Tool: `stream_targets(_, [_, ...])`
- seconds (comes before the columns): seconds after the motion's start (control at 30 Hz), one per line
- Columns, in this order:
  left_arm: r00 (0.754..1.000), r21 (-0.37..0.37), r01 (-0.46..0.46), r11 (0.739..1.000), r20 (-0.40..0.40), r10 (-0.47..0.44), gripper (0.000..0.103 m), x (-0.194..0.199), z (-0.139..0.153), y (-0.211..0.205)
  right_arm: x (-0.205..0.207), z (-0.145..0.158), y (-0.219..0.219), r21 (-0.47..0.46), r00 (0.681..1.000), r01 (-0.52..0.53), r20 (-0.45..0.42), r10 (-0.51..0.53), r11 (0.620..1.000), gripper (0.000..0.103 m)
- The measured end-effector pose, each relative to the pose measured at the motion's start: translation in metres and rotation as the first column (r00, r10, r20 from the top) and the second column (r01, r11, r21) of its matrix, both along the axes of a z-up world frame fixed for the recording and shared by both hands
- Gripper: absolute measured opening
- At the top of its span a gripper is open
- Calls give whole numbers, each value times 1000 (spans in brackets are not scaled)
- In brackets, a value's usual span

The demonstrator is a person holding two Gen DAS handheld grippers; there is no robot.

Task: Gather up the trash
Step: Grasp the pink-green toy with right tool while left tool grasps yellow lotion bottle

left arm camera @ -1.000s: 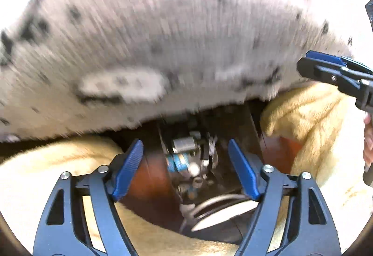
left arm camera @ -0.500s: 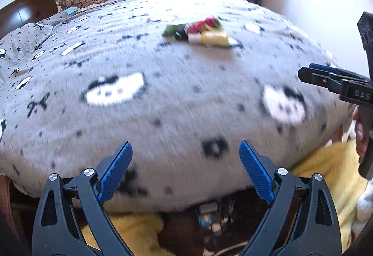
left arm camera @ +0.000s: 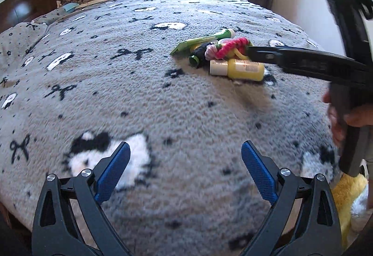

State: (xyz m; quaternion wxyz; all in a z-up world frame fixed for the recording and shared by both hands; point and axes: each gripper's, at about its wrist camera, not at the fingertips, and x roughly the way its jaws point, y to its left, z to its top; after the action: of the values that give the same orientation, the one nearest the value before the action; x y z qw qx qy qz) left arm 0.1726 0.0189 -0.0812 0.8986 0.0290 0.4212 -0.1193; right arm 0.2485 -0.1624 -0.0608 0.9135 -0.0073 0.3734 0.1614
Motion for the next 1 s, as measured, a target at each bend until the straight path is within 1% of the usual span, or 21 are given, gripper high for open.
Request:
stream_targets(0.2, [1000,-24,1,1000,-14,-2,91,19,-2,-1,34,-13,19,-20,1000,-26,-14,25,999,73])
stream_targets(0.23, [1000,-25,3,1000,-14,-3,91,21,-2,-2,37,-14,21,-21,999,-41,-7,41,999,70])
stream_targets(0.3, [1000,-29,10,1000,-13,-11,91,26,-2,-4,38,-13,24,-2,996,-88,-6,88,996,51])
stream_targets(0.43, [1000,-40,20,999,-16,-21,91,36,-3,-12,34,-11,29,-37,993,-114,3,114,993,46])
stream_targets(0.57, [998,-42,56,998,-10,-56,91,45,-2,-29,26,1,14,-2,993,-111,28,111,994,43])
stream_targets(0.6, [998,-39,65,997,-9,-65,91,46,-2,-33,23,9,5,17,994,-106,41,105,994,23])
stream_targets(0.7, [995,-36,100,994,-8,-100,93,54,-2,-49,18,25,-16,27,995,-76,66,74,997,23])
stream_targets(0.8, [994,-35,112,993,1,-112,94,64,-1,-62,14,33,-30,14,995,-61,85,59,998,23])
stream_targets(1.0, [992,-44,126,991,12,-126,94,86,0,-90,5,30,-51,-8,996,-41,81,41,999,22])
